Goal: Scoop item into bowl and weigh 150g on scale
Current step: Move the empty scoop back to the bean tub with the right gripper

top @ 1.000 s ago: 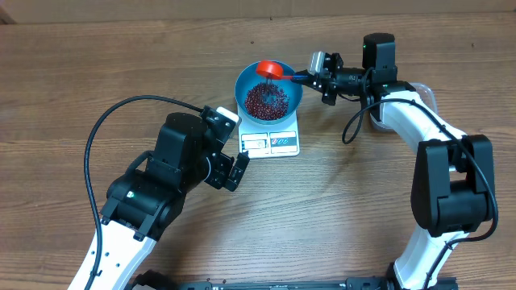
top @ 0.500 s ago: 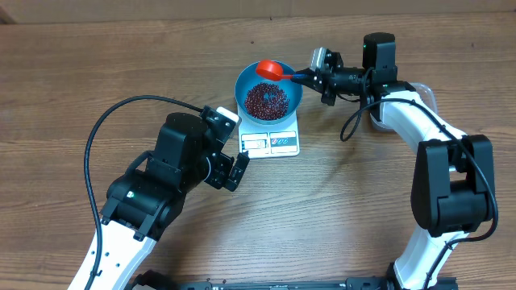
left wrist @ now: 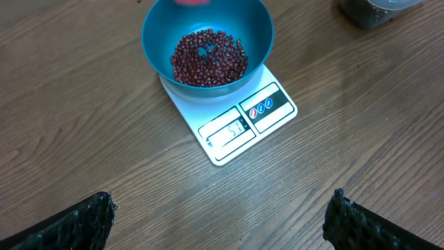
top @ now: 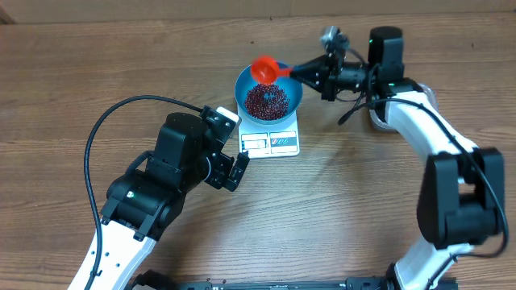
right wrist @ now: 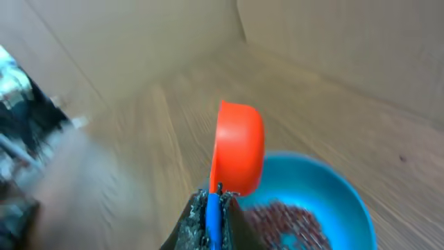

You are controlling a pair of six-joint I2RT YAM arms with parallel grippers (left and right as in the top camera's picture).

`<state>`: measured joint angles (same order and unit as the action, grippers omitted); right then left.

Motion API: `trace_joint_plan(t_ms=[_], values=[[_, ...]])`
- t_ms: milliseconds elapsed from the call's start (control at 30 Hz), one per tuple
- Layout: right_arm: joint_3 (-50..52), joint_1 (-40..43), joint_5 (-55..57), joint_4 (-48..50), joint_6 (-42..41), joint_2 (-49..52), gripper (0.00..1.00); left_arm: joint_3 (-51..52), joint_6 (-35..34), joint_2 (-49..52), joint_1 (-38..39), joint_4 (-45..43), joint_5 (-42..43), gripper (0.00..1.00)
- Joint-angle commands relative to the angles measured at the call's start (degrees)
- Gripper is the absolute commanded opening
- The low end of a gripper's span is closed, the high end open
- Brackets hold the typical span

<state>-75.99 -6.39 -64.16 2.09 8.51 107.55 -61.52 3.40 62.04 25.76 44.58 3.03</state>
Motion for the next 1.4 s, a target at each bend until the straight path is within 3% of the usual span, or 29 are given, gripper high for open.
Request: trace_joint_plan(t_ms=[0, 133, 333, 567, 900, 1367], values=[[-0.2, 1.3, -1.4, 3.1, -19.5, -6.5, 0.04, -0.5, 0.9, -0.7, -0.2, -0.2, 0.6, 1.00], [-0.3, 4.4, -1.3, 4.1, -25.3, -9.6, 0.04, -0.5, 0.9, -0.7, -0.2, -0.2, 0.6, 1.00], [-0.3, 10.2, 0.1, 2.9, -26.4, -13.5, 0.04, -0.5, 0.9, -0.7, -0.2, -0.2, 0.6, 0.99], [-0.3, 16.1, 10.7, -6.5, -26.2, -16.3, 0.04, -0.5, 0.9, -0.7, -0.2, -0.2, 0.6, 1.00], [-0.3, 18.5, 34.1, -27.6, -15.7, -20.1, 0.04, -0.5, 0.9, -0.7, -0.2, -0.2, 0.6, 0.99], [-0.2, 18.5, 64.9, -43.7, 1.0, -25.7, 0.04, -0.5, 0.9, -0.7, -0.2, -0.2, 0.6, 1.00]])
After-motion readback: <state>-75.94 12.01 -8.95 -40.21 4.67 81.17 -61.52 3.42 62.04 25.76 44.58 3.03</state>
